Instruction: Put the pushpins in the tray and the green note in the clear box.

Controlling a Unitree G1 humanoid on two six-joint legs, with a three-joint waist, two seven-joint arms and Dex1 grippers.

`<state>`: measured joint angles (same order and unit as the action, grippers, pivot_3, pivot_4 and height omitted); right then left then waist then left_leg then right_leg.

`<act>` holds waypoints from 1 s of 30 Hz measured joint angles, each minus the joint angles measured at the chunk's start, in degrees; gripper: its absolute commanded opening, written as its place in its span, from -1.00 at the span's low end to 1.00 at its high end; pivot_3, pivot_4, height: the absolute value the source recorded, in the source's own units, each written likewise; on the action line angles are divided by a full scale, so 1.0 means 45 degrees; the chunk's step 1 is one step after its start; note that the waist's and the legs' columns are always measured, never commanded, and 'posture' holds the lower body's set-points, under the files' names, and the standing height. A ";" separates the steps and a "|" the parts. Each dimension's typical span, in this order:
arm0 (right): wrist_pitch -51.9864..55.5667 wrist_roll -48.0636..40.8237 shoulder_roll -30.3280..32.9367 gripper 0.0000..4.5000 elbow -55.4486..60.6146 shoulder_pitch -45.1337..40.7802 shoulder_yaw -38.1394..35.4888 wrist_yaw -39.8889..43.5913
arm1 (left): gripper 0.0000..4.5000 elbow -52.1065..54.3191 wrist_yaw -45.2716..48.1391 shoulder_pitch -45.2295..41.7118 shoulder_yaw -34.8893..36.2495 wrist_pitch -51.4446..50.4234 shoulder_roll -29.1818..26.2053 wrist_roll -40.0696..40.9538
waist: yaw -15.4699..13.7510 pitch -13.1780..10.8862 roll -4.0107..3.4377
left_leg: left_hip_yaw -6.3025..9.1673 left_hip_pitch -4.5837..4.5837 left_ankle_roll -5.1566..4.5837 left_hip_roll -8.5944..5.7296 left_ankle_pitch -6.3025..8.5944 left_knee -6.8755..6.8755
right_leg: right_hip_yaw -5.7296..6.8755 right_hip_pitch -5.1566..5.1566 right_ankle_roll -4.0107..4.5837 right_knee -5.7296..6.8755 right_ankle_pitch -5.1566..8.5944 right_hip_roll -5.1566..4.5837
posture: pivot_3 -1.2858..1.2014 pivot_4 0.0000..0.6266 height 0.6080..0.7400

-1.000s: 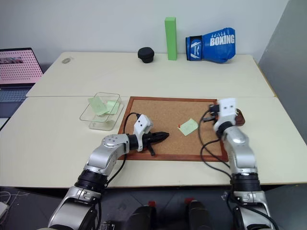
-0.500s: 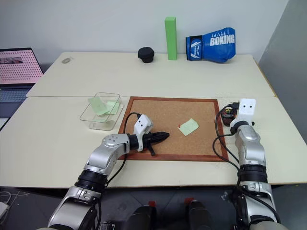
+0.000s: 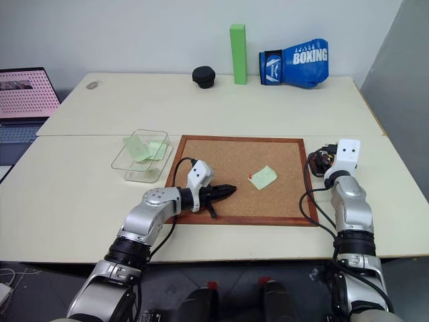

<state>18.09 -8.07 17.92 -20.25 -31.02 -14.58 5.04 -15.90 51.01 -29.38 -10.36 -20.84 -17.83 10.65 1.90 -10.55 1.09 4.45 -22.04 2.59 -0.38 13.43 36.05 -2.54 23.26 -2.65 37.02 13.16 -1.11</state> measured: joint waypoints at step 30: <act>-0.1864 0.1000 -0.1272 0.96 0.0694 0.0766 0.5151 0.4940 | -1.00 0.0020 -0.0069 -0.0014 0.0043 -0.0063 -0.0008 0.0010 | 0.0007 0.0001 -0.0001 | 0.0007 0.0009 0.0001 0.0008 0.0000 0.0002 | 0.0007 -0.0003 0.0000 -0.0001 0.0001 0.0006 | 0.03 -0.52 1.00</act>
<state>9.70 -3.57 12.20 -17.13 -27.58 8.60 27.27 -15.81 50.70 -29.45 -10.17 -21.12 -17.86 10.70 1.93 -10.54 1.09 4.48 -22.00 2.59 -0.35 13.43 36.06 -2.51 23.25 -2.65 37.02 13.17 -1.08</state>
